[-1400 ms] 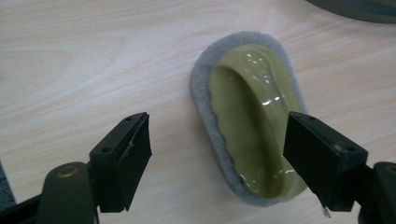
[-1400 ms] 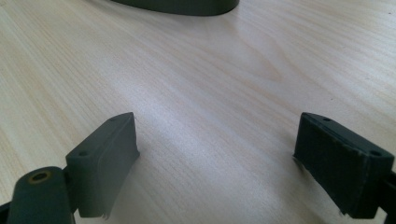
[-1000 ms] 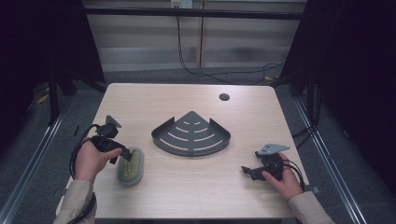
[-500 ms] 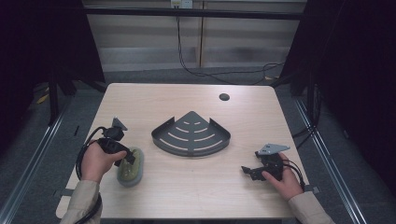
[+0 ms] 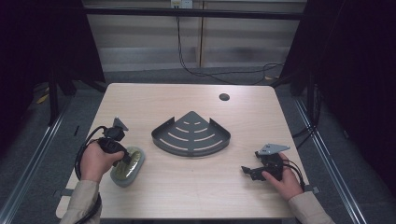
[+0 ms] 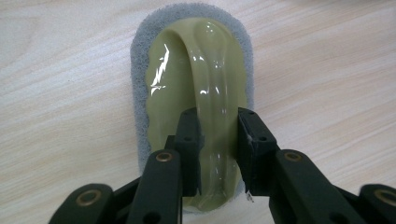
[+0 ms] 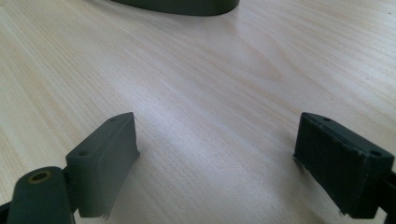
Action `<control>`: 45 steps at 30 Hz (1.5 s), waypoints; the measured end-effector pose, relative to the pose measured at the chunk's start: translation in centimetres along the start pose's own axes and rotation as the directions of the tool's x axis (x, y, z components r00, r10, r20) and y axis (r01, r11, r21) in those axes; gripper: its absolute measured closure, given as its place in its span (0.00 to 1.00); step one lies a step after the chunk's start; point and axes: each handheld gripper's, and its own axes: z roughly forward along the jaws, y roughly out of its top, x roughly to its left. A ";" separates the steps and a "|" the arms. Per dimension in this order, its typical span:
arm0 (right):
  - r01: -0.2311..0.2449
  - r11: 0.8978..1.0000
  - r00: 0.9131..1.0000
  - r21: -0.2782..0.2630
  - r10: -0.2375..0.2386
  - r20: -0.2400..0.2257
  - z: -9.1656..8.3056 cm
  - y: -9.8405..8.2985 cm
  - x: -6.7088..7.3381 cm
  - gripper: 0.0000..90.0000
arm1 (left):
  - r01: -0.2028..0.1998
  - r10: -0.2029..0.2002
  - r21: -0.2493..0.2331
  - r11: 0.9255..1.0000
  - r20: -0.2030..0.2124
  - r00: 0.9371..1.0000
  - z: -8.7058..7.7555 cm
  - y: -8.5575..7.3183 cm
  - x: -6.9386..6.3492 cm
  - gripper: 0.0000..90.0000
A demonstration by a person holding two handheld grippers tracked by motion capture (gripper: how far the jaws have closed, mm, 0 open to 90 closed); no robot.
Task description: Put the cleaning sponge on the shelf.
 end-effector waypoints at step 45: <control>-0.002 1.000 1.000 0.000 0.002 0.000 0.0 0.0 0.0 0.14 | -0.140 0.140 0.012 0.990 0.031 0.990 -4.4 4.3 -3.1 0.80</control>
